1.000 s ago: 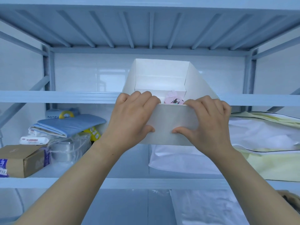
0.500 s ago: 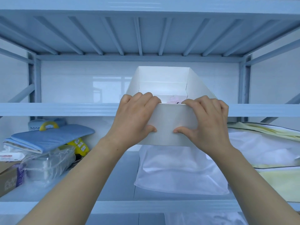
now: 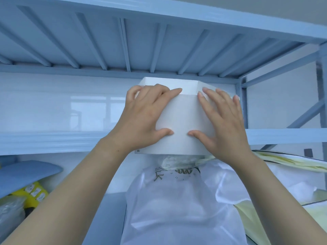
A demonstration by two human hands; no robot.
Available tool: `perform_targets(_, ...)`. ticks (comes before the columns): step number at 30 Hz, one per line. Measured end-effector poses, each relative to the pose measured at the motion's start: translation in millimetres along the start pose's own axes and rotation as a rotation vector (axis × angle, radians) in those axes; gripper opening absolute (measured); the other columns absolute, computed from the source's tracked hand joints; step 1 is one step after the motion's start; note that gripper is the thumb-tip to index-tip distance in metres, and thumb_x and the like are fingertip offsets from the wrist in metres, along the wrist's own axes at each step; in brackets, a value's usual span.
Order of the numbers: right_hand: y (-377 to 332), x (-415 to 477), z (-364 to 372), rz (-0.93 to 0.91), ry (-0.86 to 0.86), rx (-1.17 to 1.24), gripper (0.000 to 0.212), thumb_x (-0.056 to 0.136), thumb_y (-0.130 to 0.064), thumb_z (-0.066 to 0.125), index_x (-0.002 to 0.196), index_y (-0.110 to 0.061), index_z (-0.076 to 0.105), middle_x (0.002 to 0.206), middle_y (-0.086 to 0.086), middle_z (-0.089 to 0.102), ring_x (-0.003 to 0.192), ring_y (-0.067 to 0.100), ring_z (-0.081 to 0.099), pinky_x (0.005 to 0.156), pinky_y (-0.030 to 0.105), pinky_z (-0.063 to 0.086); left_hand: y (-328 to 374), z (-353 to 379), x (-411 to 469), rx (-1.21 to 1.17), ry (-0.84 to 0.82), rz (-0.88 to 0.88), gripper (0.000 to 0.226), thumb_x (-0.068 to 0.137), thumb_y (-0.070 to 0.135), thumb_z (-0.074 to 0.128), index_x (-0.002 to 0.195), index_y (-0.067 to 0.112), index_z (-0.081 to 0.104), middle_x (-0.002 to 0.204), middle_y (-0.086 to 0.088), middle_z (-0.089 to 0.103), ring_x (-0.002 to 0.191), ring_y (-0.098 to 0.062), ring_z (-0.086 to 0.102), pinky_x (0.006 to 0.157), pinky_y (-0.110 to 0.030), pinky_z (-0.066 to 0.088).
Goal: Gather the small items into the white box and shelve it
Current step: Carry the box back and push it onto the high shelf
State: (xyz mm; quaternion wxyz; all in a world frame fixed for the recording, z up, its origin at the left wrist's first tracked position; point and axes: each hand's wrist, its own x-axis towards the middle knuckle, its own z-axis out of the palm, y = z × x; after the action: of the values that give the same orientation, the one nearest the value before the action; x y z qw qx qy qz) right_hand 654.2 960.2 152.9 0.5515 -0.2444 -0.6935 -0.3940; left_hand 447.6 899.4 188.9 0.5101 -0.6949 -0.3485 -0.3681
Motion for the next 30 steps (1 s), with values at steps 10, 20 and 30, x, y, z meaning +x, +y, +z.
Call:
perform_targets(10, 20, 26, 40, -0.016, 0.009, -0.085, 0.059, 0.094, -0.045, 0.034, 0.146, -0.022, 0.02, 0.156, 0.003, 0.008, 0.143, 0.018, -0.001, 0.114, 0.04, -0.004, -26, 52, 27, 0.137, 0.135, 0.024, 0.071, 0.087, 0.054, 0.039, 0.144, 0.014, 0.026, 0.146, -0.004, 0.037, 0.137, -0.021, 0.026, 0.113, -0.045, 0.007)
perform_targets(20, 28, 26, 66, 0.012, -0.156, -0.055, 0.064, 0.09, -0.057, 0.03, 0.146, -0.029, 0.017, 0.157, -0.006, 0.006, 0.143, 0.012, 0.0, 0.112, 0.052, -0.006, -29, 87, 1, 0.151, -0.037, 0.017, 0.069, 0.087, 0.056, 0.036, 0.145, 0.019, 0.025, 0.155, 0.003, 0.019, 0.142, -0.014, 0.015, 0.115, -0.049, 0.007)
perform_targets(30, 22, 18, 69, 0.089, -0.187, -0.123, 0.103, 0.06, -0.091, 0.035, 0.145, -0.037, 0.012, 0.157, -0.011, 0.002, 0.143, 0.018, -0.003, 0.103, 0.065, 0.013, -30, 93, -7, 0.225, -0.06, -0.021, 0.085, 0.078, 0.068, 0.041, 0.145, 0.021, 0.022, 0.155, 0.001, 0.019, 0.142, -0.017, 0.016, 0.102, -0.058, 0.027)
